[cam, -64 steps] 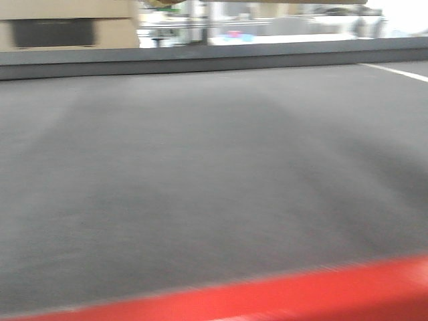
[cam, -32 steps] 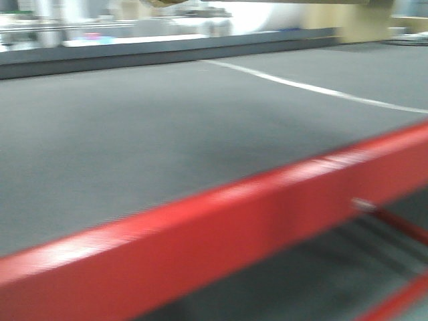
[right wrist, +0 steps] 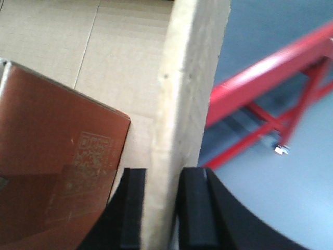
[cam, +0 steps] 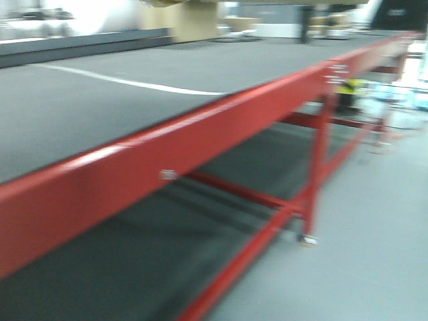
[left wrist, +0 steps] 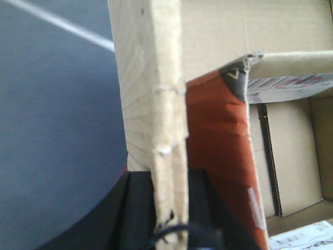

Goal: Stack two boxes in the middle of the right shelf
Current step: 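Hold the boxes with both grippers while driving away from the table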

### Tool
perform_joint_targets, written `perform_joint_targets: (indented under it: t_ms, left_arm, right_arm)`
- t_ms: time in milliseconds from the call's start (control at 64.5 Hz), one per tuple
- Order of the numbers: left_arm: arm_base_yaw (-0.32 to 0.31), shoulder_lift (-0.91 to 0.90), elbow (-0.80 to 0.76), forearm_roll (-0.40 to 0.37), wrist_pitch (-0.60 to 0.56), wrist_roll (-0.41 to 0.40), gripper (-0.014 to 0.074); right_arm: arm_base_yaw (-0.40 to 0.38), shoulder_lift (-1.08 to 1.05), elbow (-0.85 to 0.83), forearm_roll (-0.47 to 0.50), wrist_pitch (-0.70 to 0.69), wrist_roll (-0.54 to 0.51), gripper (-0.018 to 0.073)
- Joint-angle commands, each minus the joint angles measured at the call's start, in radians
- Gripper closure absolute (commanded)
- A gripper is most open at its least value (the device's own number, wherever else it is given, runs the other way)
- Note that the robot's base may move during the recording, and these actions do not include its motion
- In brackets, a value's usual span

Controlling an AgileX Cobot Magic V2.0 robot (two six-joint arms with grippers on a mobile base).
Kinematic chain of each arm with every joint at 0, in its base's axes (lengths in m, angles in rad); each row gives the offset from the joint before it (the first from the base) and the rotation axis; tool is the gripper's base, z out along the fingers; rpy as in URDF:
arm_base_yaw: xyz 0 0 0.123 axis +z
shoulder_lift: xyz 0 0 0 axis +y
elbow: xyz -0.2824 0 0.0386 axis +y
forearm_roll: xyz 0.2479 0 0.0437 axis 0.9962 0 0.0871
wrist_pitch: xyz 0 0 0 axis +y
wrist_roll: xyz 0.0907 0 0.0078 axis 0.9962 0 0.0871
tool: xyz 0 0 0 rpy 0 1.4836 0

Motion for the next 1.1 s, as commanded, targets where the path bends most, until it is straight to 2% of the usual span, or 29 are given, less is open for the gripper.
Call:
perform_joint_targets:
  t_ms: [0,1085]
  left_arm:
    - [0.009,-0.013,-0.011,0.025,-0.046,-0.002,0.0708]
    - [0.009,-0.013,-0.011,0.025,-0.046,-0.002,0.0708]
  right_arm:
    - [-0.011,-0.013,-0.015,-0.02,-0.042,-0.011,0.0712]
    - [-0.011,-0.013,-0.015,-0.02,-0.042,-0.011,0.0712]
